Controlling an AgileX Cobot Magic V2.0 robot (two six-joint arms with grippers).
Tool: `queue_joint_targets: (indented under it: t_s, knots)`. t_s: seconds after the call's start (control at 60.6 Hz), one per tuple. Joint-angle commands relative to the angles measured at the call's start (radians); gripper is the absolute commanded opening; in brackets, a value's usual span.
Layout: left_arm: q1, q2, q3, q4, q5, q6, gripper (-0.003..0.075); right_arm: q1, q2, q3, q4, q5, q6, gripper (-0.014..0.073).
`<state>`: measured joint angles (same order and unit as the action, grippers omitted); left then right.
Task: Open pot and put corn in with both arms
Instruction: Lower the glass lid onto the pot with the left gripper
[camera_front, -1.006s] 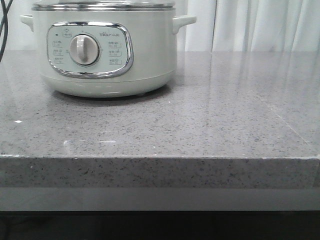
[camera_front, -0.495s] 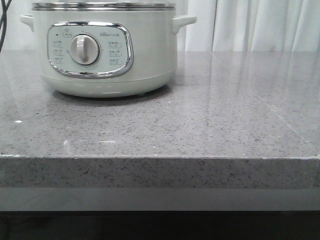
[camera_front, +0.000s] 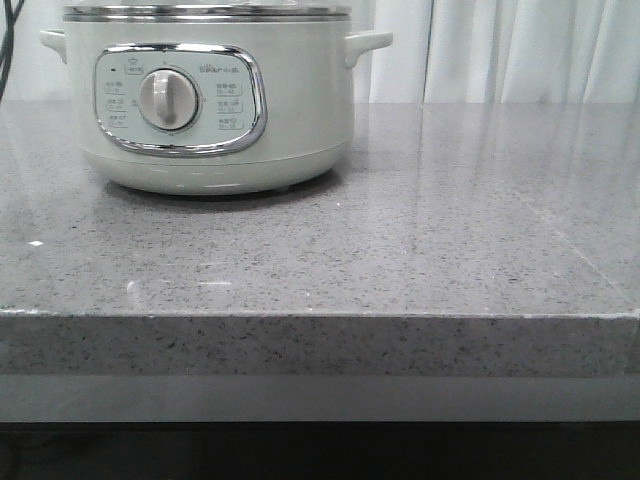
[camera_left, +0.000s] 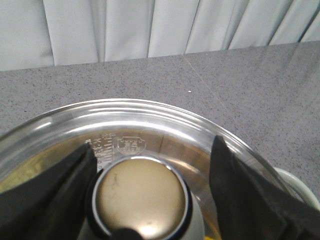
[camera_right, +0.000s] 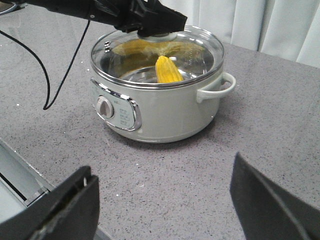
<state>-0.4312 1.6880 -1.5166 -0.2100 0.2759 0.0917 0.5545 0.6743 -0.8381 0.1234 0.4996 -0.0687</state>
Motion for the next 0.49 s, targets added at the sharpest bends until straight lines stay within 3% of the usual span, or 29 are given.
queue_joint_targets:
  t_s: [0.0,0.28,0.478]
  knots:
    - [-0.007,-0.110,-0.038,0.023,-0.042,-0.003,0.0482,-0.002,-0.003,-0.025,0.007,-0.079,-0.009,0.0562]
    - [-0.007,-0.364,-0.012,0.142,0.241,-0.003,0.0482,-0.002,-0.003,-0.025,0.007,-0.079,-0.009,0.0562]
    - [-0.007,-0.609,0.196,0.138,0.270,-0.007,0.0482,-0.002,-0.003,-0.025,0.007,-0.079,-0.009,0.0562]
